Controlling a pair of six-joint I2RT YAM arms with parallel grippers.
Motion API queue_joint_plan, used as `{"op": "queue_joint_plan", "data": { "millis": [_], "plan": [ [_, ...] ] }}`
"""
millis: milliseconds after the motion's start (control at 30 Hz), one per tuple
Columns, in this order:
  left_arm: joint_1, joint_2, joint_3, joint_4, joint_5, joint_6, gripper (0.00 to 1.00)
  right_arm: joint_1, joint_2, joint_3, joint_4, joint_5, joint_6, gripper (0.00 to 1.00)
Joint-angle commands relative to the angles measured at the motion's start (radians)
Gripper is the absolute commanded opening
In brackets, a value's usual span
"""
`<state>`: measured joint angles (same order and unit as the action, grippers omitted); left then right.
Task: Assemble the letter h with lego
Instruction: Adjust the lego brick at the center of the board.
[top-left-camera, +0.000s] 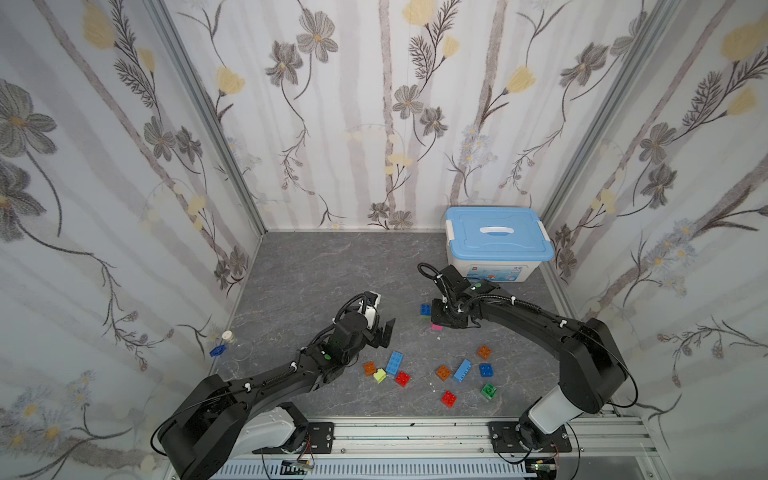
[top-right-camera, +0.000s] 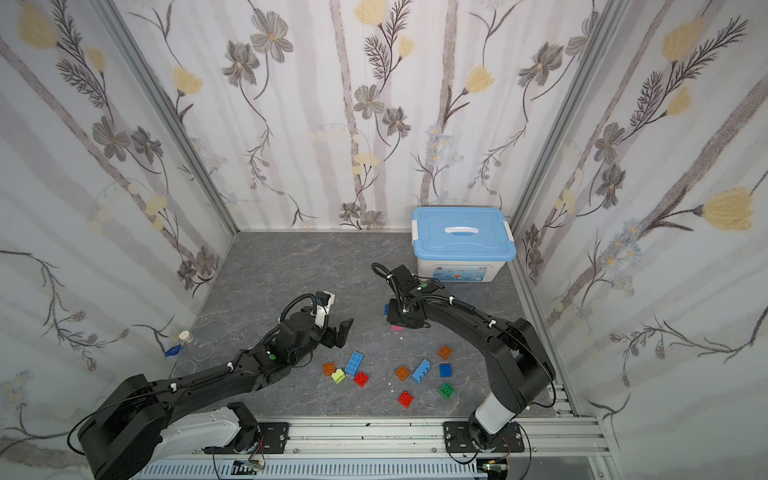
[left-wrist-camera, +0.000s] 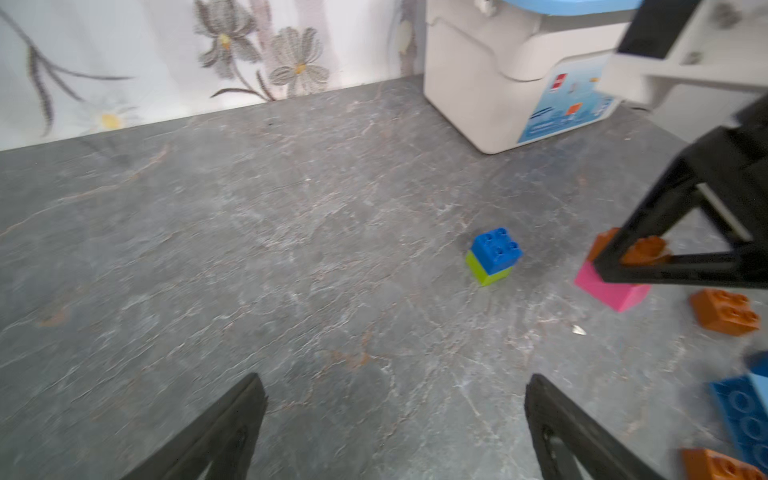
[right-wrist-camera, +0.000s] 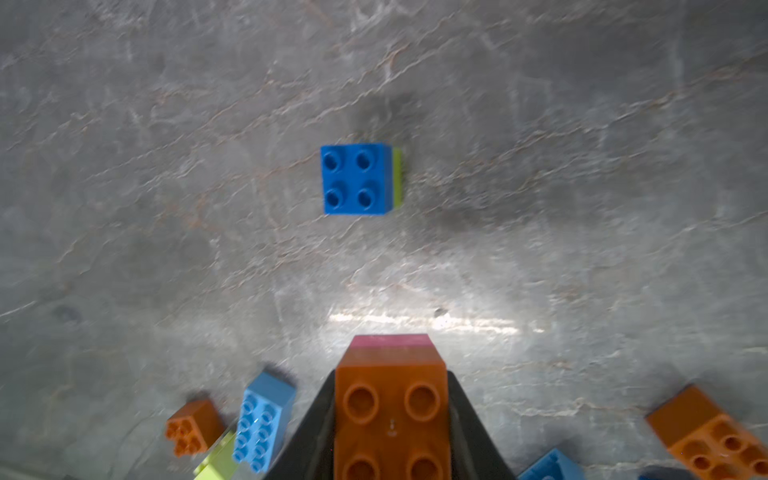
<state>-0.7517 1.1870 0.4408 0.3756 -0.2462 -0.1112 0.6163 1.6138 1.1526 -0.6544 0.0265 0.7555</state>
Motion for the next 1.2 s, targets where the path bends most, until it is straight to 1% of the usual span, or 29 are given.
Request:
{"op": "queue_joint_plan", "data": {
  "millis": [0, 67, 133, 267, 433, 533, 600, 767, 900, 967, 1067, 1167],
  "plan": [
    [0.023, 0.02, -0.001, -0.001, -0.182, -0.063, 1.0, -0.015, -0.003, -0.034, 0.097, 0.167, -0.059, 0.28],
    [0.038, 0.038, -0.026, 0.029, -0.206, -0.102, 1.0, -0.022, 0.009, -0.059, 0.169, 0.209, -0.084, 0.28],
    [0.052, 0.044, -0.041, 0.054, -0.201, -0.128, 1.0, -0.029, 0.024, -0.072, 0.221, 0.229, -0.092, 0.28],
    [0.062, 0.035, -0.042, 0.054, -0.187, -0.13, 1.0, -0.038, 0.074, -0.092, 0.326, 0.224, -0.099, 0.28],
    [0.075, 0.037, -0.036, 0.039, -0.181, -0.149, 1.0, -0.048, 0.144, -0.091, 0.384, 0.218, -0.084, 0.3],
    [0.078, 0.035, -0.038, 0.032, -0.185, -0.158, 1.0, -0.047, 0.168, -0.079, 0.372, 0.224, -0.071, 0.34],
    [0.08, 0.029, -0.037, 0.028, -0.19, -0.162, 1.0, -0.047, 0.177, -0.079, 0.362, 0.231, -0.065, 0.38],
    [0.089, 0.01, -0.055, 0.028, -0.219, -0.181, 1.0, -0.048, 0.186, -0.048, 0.277, 0.242, -0.071, 0.57],
    [0.095, 0.007, -0.057, 0.031, -0.215, -0.185, 1.0, -0.048, 0.133, -0.051, 0.22, 0.23, -0.063, 0.61],
    [0.098, 0.002, -0.067, 0.045, -0.215, -0.192, 1.0, -0.047, 0.085, -0.045, 0.162, 0.212, -0.062, 0.64],
    [0.101, -0.004, -0.066, 0.041, -0.214, -0.196, 1.0, -0.042, -0.001, -0.052, 0.073, 0.164, -0.068, 0.65],
    [0.103, -0.009, -0.065, 0.013, -0.254, -0.217, 1.0, -0.02, -0.088, -0.085, 0.004, 0.094, -0.126, 0.67]
  ]
}}
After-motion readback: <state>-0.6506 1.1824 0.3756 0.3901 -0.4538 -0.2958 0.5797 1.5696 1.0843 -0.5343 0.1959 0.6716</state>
